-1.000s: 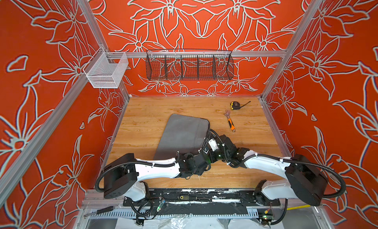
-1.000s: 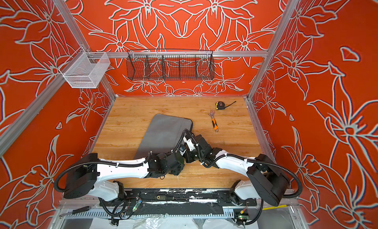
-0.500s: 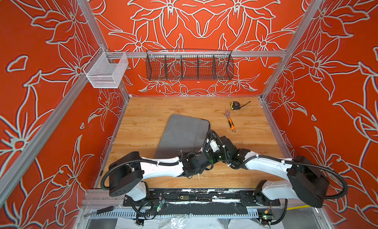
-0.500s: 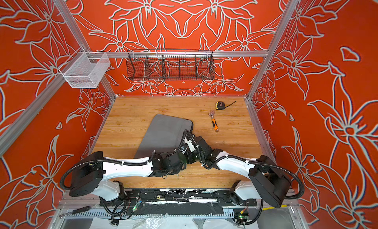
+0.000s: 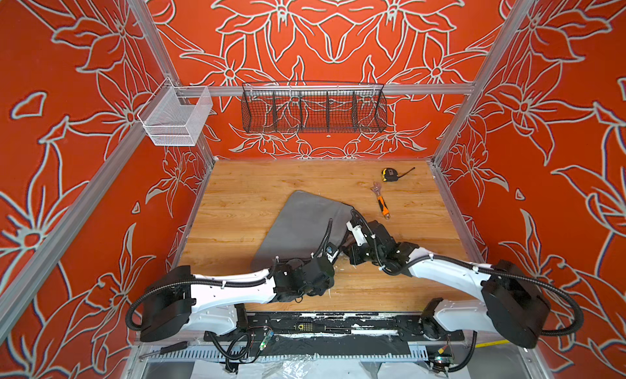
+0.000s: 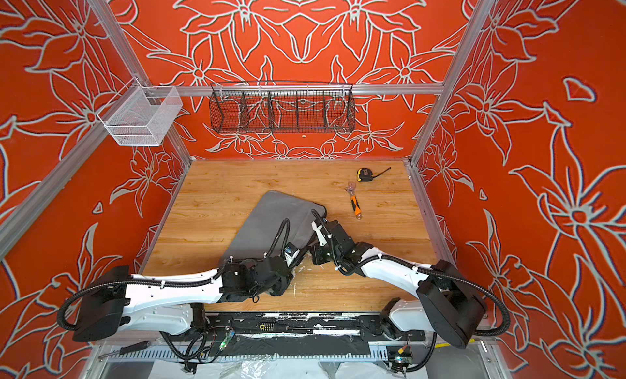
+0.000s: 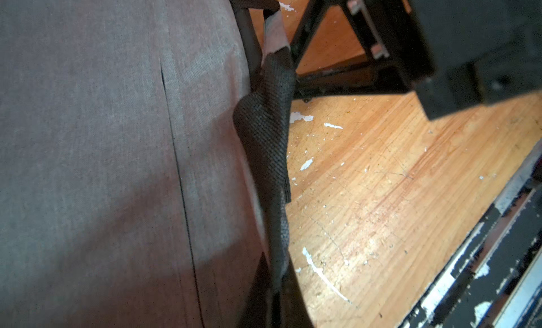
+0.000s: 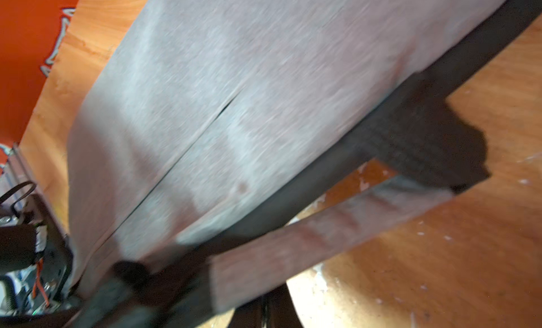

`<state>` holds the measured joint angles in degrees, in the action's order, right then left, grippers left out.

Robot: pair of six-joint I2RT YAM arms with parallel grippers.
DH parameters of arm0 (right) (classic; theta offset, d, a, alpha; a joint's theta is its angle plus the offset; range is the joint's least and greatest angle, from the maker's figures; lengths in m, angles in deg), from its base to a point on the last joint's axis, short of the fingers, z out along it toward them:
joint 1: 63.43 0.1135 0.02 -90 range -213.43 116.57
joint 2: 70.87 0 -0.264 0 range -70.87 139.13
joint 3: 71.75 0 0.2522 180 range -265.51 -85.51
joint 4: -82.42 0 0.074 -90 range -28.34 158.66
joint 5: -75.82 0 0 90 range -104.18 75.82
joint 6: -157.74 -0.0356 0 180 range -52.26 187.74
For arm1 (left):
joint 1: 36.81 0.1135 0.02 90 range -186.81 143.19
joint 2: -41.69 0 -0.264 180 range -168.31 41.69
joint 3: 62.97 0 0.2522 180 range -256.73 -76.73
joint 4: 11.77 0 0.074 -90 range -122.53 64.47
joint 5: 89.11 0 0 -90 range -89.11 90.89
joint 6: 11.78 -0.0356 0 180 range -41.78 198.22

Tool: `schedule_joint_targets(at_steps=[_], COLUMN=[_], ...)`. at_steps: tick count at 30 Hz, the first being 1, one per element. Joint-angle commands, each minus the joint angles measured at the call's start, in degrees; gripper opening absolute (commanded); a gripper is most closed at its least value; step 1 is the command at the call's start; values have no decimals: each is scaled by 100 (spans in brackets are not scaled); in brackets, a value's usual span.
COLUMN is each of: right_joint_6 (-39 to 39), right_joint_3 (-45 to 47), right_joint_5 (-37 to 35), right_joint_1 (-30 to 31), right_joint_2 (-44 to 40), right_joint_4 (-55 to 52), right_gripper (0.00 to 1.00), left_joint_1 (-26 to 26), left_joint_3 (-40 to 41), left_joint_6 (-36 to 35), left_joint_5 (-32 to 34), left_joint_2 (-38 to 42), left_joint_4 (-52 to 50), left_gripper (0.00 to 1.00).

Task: Open the zippered laptop bag and take out the laptop
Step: Unzip the zipper on the zippered laptop bag.

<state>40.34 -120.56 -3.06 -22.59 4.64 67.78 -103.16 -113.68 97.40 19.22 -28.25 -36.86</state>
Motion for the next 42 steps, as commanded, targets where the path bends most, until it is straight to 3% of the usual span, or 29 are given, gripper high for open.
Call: schedule_joint_targets(at_steps=[1,10,13,19,25,28,35,38,42], right_joint_6=[31,109,266,321,246,202,174,171,206], right_joint_3=[-278,-550,-715,-844,-986,-1012,-952,-943,-943], right_joint_5=[-478,-354,-28,736,761,737,681,647,565], right_joint_1=[-155,-182,-182,-58,293,389,446,451,449], right_joint_2=[171,333,359,375,412,387,325,298,295], right_joint_4=[-228,-262,-357,-96,-85,-89,-135,-158,-234], right_gripper=[0,0,0,0,0,0,0,0,0], left_joint_1=[-10,-10,8,237,545,654,958,1077,1124], left_joint_3=[138,457,554,571,462,299,-111,-287,-463], left_joint_6=[-20,-4,-4,-76,-109,-152,-260,-373,-492], left_joint_5=[162,237,301,362,66,-69,-311,-540,-730], left_joint_2=[412,698,841,1066,972,699,46,-200,-432], left_joint_4=[-142,-300,-328,-211,333,390,455,481,494], left_gripper=[0,0,0,29,62,66,66,50,19])
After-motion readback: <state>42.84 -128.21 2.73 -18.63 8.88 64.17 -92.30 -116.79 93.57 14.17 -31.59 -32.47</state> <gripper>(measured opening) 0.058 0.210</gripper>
